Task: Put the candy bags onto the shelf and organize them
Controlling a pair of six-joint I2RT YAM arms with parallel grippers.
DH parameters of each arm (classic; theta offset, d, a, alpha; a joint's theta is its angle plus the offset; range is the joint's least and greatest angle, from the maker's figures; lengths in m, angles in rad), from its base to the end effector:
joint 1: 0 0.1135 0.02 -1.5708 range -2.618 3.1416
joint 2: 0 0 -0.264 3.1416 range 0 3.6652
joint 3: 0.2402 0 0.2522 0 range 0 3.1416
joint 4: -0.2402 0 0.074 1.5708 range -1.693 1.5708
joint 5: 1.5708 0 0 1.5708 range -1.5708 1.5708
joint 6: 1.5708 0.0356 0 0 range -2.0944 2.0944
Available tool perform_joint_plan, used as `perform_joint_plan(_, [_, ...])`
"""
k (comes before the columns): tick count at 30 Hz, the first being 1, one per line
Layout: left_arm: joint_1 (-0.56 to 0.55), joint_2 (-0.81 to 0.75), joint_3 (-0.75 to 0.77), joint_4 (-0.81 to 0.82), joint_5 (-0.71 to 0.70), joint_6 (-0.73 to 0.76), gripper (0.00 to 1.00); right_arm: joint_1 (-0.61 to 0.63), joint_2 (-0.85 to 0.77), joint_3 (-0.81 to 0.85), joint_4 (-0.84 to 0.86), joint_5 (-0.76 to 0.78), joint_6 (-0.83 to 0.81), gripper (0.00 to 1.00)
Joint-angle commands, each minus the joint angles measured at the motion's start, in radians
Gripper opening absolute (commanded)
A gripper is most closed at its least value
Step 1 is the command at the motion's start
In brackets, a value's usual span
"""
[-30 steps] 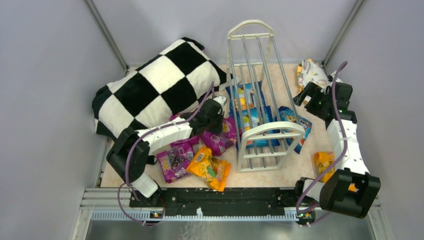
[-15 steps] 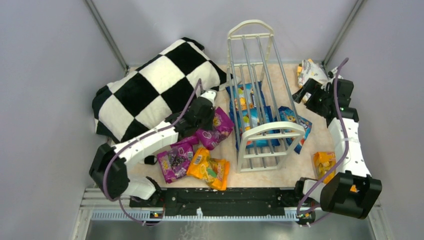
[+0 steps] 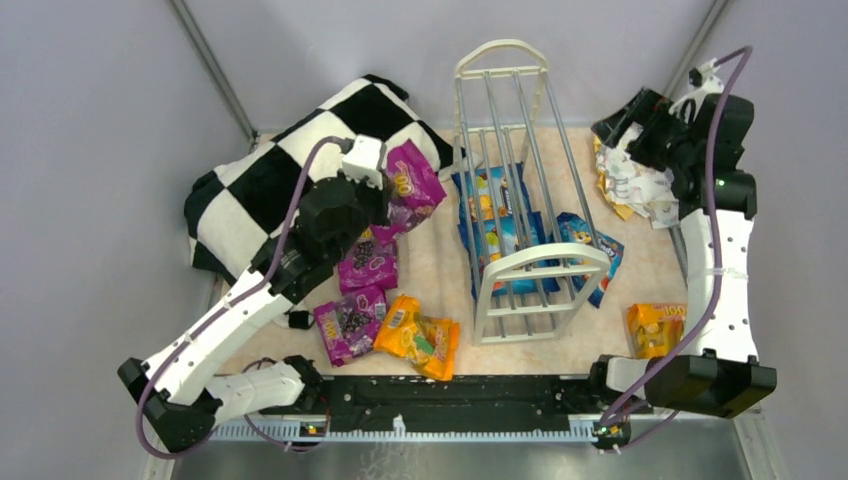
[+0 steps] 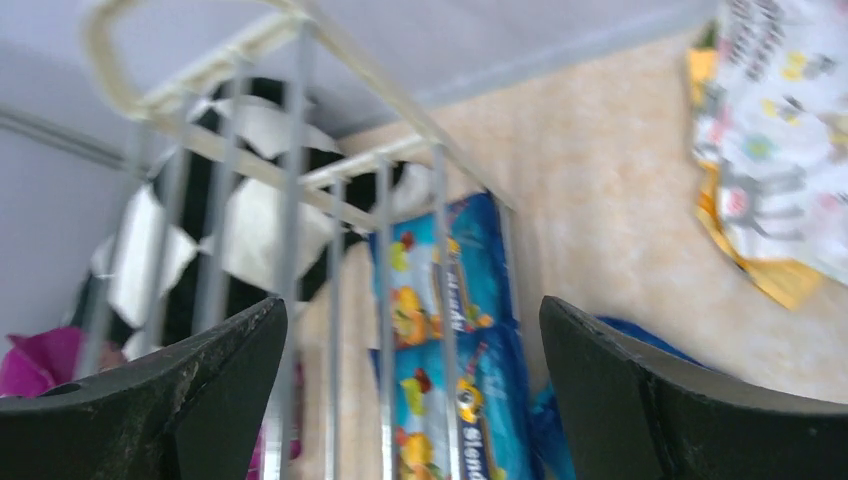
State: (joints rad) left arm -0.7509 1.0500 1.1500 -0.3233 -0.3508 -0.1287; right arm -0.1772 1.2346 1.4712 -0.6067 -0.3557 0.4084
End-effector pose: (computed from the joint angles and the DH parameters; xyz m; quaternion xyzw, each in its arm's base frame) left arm 0.1773 -0.1488 0.4029 0.1319 0.7659 -0.1382 0.6139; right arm 0.2552 -0.0331 0.4396 0.1387 0.8064 0.2091 0.5355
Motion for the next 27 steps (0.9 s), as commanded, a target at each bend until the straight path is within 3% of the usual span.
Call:
perform_joint_plan(1, [0.001, 0.0, 0.165, 0.255, 0.043, 0.117, 0.0, 0.073, 0.07, 0.225, -0.042, -0.137, 0.056, 0.98])
perform_joint_plan(8, [-0.001, 0.114, 0.392, 0.315, 0.188, 0.202, 0.0, 0.268, 0.143, 0.427, -0.021, -0.221, 0.173, 0.99])
perform_joint_plan(16, [-0.001, 0.176, 0.473, 0.316, 0.261, 0.142, 0.0, 0.596, 0.226, 0.504, 0.096, -0.147, 0.245, 0.99])
perform_joint_plan(24, [-0.002, 0.179, 0.497, 0.316, 0.258, 0.143, 0.0, 0.772, 0.247, 0.429, 0.212, -0.079, 0.265, 0.99])
perform_joint_plan(27, [-0.001, 0.175, 0.495, 0.316, 0.263, 0.134, 0.0, 0.806, 0.243, 0.4, 0.204, 0.029, 0.249, 0.99])
